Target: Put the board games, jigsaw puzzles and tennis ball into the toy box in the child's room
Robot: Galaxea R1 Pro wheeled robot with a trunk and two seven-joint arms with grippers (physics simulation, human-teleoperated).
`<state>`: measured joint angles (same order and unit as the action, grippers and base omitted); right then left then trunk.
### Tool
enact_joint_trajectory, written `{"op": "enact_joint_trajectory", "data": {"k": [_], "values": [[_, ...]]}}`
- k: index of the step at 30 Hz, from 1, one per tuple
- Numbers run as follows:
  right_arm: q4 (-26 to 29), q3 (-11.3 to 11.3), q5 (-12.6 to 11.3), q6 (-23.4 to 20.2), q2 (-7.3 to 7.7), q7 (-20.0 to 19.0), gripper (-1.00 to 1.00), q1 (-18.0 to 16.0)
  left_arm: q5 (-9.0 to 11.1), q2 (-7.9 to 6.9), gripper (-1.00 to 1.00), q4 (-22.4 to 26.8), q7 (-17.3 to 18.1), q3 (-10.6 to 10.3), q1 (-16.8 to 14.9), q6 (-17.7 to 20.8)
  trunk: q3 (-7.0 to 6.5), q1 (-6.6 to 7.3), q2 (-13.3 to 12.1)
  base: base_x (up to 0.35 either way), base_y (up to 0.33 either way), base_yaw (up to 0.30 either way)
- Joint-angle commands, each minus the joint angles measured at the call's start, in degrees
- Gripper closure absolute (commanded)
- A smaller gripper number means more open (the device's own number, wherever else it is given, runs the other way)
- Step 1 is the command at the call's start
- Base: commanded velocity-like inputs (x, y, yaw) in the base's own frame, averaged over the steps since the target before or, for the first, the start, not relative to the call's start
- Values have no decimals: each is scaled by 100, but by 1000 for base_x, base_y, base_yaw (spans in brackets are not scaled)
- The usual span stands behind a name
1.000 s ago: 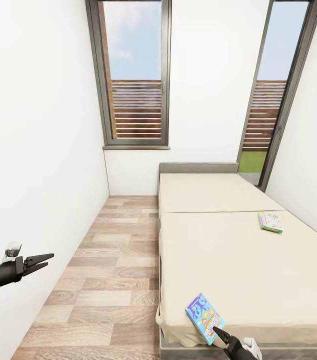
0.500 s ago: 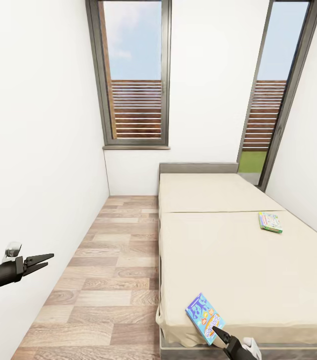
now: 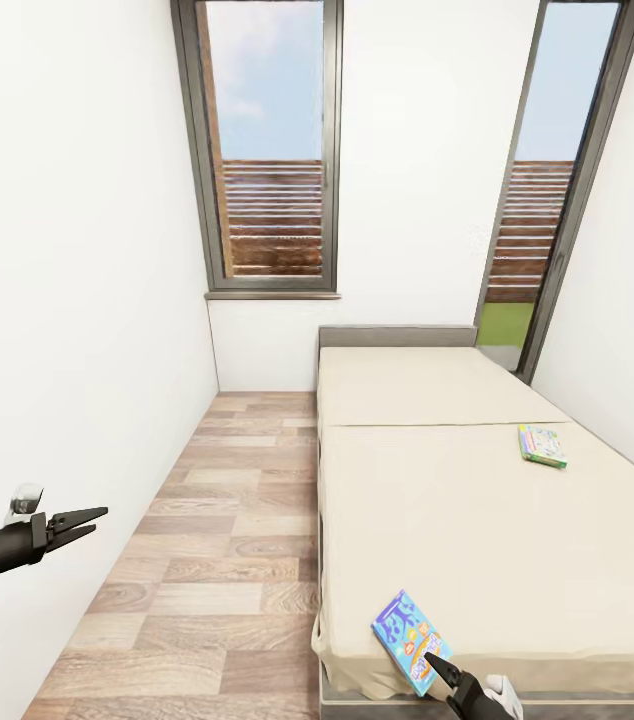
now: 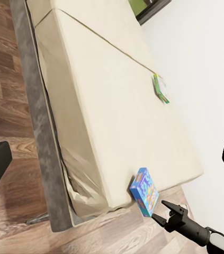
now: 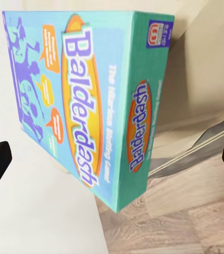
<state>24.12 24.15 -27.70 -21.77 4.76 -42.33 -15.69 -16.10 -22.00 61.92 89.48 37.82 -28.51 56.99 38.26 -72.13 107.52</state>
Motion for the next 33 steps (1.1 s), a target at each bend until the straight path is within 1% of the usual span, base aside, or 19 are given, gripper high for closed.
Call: {"op": "enact_joint_trajectory", "data": {"k": [1, 19, 26, 33], "values": [[-2, 20, -34, -48, -1, -12, -100, -4, -60, 2, -100, 4, 52, 9, -6, 58, 6, 0, 3, 16, 0, 0], [-3, 20, -34, -47, -1, -12, -100, -4, -60, 2, -100, 4, 52, 8, -6, 58, 6, 0, 3, 4, 2, 0], [-1, 20, -34, -47, -1, -12, -100, -4, -60, 2, -100, 4, 52, 6, -6, 59, 6, 0, 3, 10, 105, 0], [-1, 20, -34, -47, -3, -12, -100, -4, -60, 2, -100, 4, 52, 6, -6, 58, 6, 0, 3, 6, 34, 0]]}}
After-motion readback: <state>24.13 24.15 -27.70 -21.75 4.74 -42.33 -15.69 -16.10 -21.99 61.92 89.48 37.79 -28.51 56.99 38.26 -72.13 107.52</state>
